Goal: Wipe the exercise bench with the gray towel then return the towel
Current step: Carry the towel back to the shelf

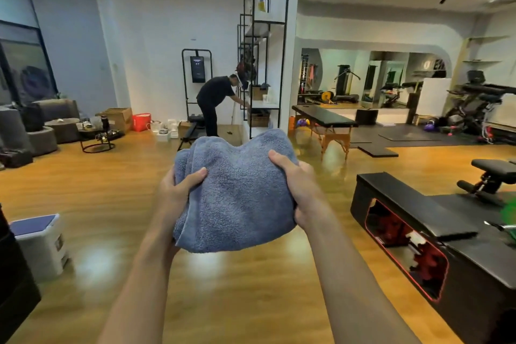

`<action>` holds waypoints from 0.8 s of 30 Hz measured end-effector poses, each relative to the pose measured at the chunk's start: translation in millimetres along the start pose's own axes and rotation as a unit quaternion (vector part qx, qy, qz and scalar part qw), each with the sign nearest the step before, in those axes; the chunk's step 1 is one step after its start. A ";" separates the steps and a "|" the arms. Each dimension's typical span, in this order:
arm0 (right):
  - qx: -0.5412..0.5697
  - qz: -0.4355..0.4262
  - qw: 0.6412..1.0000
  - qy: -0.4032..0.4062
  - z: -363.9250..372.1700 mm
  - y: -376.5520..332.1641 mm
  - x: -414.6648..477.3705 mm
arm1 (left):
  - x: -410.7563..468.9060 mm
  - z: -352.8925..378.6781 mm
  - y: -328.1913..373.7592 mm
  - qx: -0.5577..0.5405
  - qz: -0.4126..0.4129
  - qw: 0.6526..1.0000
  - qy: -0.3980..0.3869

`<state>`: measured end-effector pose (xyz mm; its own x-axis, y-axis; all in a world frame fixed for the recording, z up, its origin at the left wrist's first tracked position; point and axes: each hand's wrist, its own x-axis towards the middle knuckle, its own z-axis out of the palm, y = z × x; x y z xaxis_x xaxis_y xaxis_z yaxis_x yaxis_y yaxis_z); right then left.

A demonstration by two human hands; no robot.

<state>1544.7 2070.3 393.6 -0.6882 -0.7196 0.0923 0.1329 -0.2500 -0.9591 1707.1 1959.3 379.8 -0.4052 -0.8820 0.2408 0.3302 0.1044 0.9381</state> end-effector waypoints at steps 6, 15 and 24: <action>-0.001 -0.007 1.000 -0.005 32.7 11.4 237.9 | 233.6 32.1 -49.3 -0.007 0.008 1.000 -0.002; -0.001 -0.013 0.999 -0.040 90.5 67.1 585.0 | 561.7 54.5 -153.3 0.002 0.033 0.999 0.033; 0.017 0.008 0.997 -0.079 182.9 114.5 921.6 | 889.3 49.0 -220.4 0.025 0.037 0.996 0.079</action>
<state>1056.2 1259.9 417.8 -0.5655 -0.8159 0.1204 0.1686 -0.2572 -0.9515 1232.2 1174.4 399.4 -0.2412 -0.9315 0.2723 0.3101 0.1919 0.9311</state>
